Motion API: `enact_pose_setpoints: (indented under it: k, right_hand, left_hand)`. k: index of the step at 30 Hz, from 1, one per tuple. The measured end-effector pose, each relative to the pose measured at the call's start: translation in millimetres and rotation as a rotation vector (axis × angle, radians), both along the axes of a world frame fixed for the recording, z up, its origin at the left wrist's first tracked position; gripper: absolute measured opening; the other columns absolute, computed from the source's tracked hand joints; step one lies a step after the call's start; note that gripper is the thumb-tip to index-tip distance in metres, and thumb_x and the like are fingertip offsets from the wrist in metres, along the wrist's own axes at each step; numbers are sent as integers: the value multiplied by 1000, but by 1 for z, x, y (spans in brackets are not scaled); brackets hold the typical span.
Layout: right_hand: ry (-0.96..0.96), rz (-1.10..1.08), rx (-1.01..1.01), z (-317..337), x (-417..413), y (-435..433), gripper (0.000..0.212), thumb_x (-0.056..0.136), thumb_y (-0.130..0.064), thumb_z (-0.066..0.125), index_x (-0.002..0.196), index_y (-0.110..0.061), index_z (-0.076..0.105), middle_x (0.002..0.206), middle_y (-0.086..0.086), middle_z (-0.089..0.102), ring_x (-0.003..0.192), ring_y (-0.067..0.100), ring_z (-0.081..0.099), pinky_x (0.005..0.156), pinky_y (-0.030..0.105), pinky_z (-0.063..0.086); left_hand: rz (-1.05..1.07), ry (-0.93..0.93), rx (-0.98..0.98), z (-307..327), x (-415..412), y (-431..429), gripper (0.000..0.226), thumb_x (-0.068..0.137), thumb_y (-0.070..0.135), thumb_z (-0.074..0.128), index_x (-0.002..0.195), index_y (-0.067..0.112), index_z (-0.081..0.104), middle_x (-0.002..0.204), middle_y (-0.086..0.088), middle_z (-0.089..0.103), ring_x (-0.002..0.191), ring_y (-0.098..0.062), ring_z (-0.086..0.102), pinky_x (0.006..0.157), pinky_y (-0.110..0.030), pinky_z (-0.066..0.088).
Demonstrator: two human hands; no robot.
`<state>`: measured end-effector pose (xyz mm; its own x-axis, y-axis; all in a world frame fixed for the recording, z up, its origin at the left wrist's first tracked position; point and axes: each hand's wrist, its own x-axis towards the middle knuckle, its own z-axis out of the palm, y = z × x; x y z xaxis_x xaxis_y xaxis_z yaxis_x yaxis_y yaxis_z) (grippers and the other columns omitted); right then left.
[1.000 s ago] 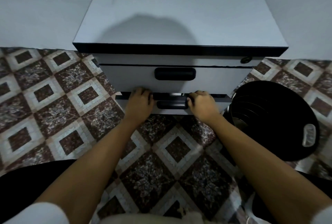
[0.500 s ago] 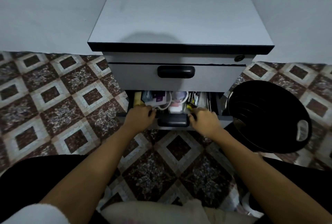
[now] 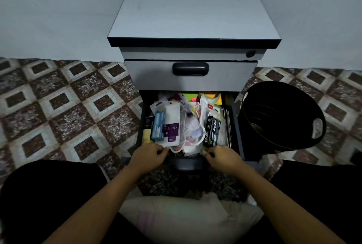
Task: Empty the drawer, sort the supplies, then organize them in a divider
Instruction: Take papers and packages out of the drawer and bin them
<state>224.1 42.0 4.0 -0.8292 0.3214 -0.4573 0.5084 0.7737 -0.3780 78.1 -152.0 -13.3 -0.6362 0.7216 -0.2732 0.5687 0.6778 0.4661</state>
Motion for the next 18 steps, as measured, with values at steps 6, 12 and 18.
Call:
enact_pose_setpoints:
  k: [6, 12, 18]
  right_hand:
    - [-72, -10, -67, 2, 10, -8, 38, 97, -35, 40, 71, -10, 52, 75, 13, 54, 76, 30, 58, 61, 30, 36]
    - [-101, -4, -101, 2, 17, -16, 36, 96, -33, 41, 77, -7, 59, 91, 20, 64, 88, 32, 60, 70, 32, 42]
    - [-93, 5, -138, 2, 19, -13, 40, 97, -33, 41, 71, -6, 55, 72, 14, 54, 72, 28, 55, 64, 33, 40]
  left_hand:
    - [-45, -18, -79, 1, 9, -10, 54, 95, 34, 47, 47, 15, 30, 48, -2, 32, 44, -10, 32, 44, -26, 20]
    - [-52, -38, -141, -1, 16, -17, 54, 95, 39, 46, 49, 14, 34, 48, -2, 35, 43, -10, 34, 45, -26, 22]
    - [-36, -67, -141, 1, 14, -17, 53, 95, 43, 45, 51, 14, 46, 50, -2, 42, 46, -10, 39, 46, -26, 26]
